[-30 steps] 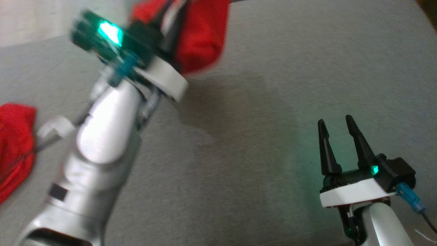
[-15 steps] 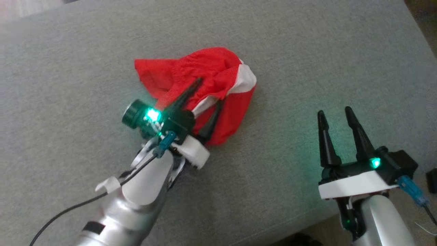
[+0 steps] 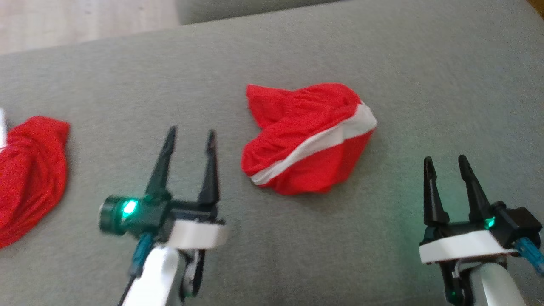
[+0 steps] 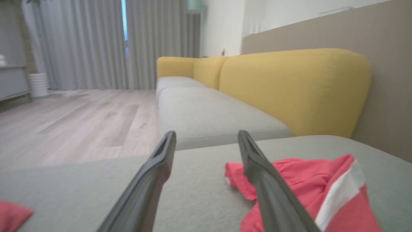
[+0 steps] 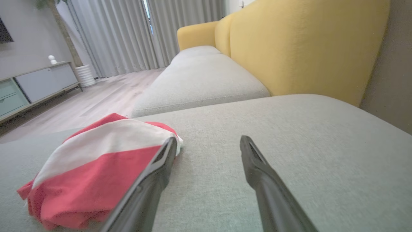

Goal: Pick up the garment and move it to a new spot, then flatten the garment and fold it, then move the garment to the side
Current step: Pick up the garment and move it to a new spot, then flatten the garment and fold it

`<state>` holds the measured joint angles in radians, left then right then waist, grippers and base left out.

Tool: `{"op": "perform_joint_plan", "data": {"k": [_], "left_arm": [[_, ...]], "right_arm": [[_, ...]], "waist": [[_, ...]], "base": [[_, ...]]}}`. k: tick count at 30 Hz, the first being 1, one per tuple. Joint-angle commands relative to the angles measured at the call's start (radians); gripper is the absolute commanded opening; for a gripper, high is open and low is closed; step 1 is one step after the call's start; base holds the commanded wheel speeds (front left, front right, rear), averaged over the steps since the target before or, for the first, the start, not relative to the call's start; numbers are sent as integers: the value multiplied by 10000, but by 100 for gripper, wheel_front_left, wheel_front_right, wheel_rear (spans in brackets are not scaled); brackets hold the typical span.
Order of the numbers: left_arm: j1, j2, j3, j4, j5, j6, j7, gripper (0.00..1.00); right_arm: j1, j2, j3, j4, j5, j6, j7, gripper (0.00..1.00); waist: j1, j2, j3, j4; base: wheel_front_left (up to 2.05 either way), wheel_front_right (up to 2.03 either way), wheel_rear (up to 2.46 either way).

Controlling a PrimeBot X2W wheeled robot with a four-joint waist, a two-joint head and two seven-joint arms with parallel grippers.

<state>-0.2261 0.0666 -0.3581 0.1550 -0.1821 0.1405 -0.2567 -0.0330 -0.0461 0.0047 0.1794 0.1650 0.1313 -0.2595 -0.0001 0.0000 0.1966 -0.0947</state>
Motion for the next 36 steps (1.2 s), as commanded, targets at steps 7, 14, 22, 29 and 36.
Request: {"op": "perform_joint_plan", "data": {"k": [7,14,22,29,36], "left_arm": [[1302,30,1299,-403,136,-497,-50,100],[2466,-111,1757,-155,368,-783,-50,100],[2683,-159,1688,-170,362,-859,-51,100],[2664,-162,1603,-168,354,-805,-51,100],[2639,-163,1594,-148,378,-820,-51,100]], "right_arm": [[459,-42,-177,-337,-300,-6,-23,100],[1072,-41,-185,-347,-437,-6,-23,100],[1277,-41,-273,-357,-354,-6,-23,100],[1332,-41,-234,-302,-363,-6,-23,100],[1405,-41,-134,-257,-373,-6,-23,100]], "waist": [[1,0,-1047,1137],[1,0,-1694,1410],[1,0,-1894,1538],[1,0,-1940,1619],[1,0,-1978,1652]], "base": [[0,0,0],[0,0,0],[0,0,0],[0,0,0],[0,0,0]]}}
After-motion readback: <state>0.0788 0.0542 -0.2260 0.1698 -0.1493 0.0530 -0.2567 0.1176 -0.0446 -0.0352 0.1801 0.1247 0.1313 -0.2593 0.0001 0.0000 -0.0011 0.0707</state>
